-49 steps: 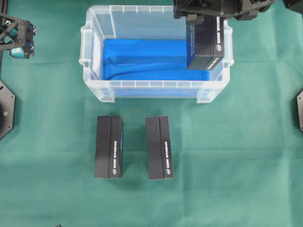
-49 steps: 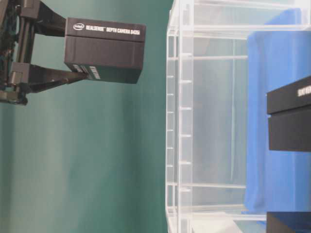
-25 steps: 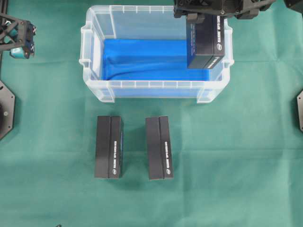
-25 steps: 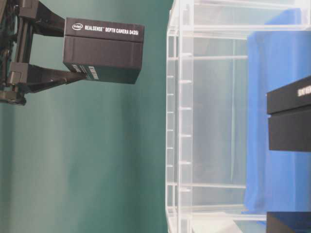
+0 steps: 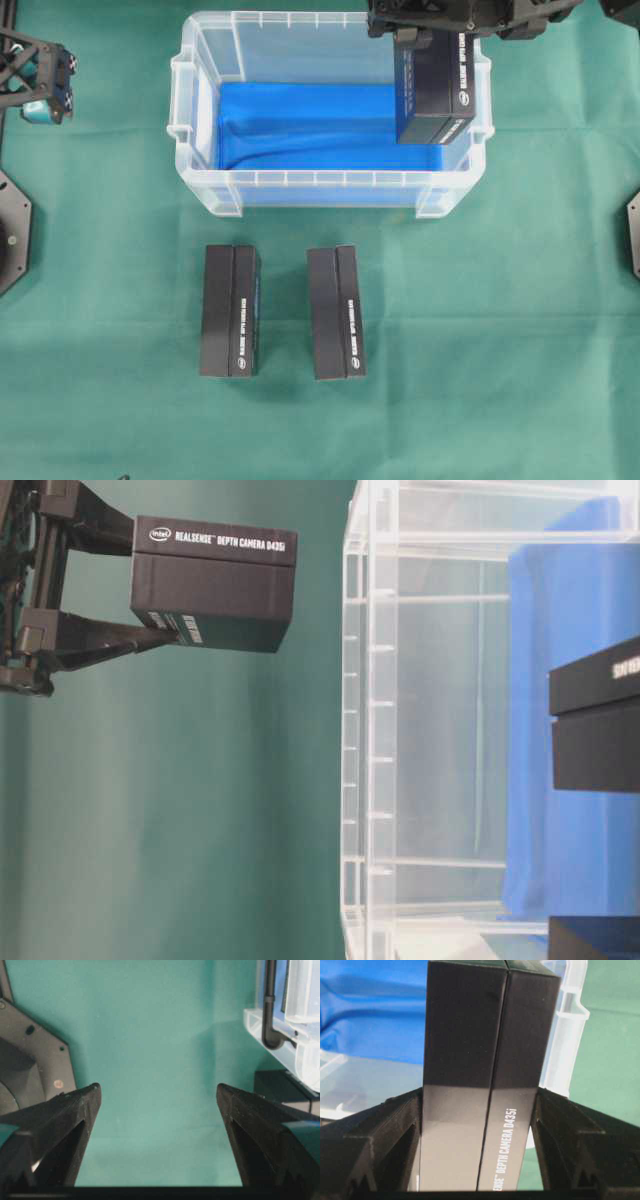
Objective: Take out the box from the case.
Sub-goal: 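Lift the held box up out of the case with the right gripper, then carry the box forward and lower it right of the middle box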
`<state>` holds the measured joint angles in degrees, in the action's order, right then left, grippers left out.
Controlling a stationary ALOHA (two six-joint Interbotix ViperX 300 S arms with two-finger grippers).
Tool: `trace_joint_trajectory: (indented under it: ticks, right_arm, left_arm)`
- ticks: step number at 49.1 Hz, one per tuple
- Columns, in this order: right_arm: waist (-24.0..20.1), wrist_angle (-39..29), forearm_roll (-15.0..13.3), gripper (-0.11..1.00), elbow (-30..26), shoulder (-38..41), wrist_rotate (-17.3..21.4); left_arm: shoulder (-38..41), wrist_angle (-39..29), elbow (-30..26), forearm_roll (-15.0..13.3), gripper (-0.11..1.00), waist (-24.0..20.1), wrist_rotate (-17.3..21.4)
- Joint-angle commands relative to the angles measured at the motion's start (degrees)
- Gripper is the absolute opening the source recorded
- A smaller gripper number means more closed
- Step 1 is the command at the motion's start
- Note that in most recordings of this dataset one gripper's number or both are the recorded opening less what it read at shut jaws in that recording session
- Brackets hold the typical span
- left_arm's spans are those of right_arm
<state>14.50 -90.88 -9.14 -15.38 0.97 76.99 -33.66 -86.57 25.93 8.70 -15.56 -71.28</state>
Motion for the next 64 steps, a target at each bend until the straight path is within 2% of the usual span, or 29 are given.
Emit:
trace_joint_trajectory:
  ticks: [1,19,33,47,64]
  right_arm:
    - [-0.18,0.00,-0.26,0.66,-1.67,-2.20,-0.09]
    - [-0.88,0.00,-0.26,0.66,-1.76,-2.20,-0.18]
    - [-5.89,-0.09,-0.53,0.66,-1.67,-2.11,1.93]
    - [-13.54,-2.37,-2.29,0.66,-1.67,-2.02,8.00]
    - [-25.66,-5.98,-4.31,0.66,-1.76,-1.32,20.92]
  left_arm:
    - [-0.18,0.18,-0.53,0.00,0.98,0.09,-0.09]
    - [-0.18,0.09,-0.53,0.00,0.98,0.09,-0.09]
    - [-0.18,0.09,-0.53,0.00,0.98,0.09,0.09]
    - [-0.18,0.09,-0.53,0.00,0.98,0.09,0.18]
    - [-0.18,0.09,-0.53,0.00,0.98,0.09,0.26]
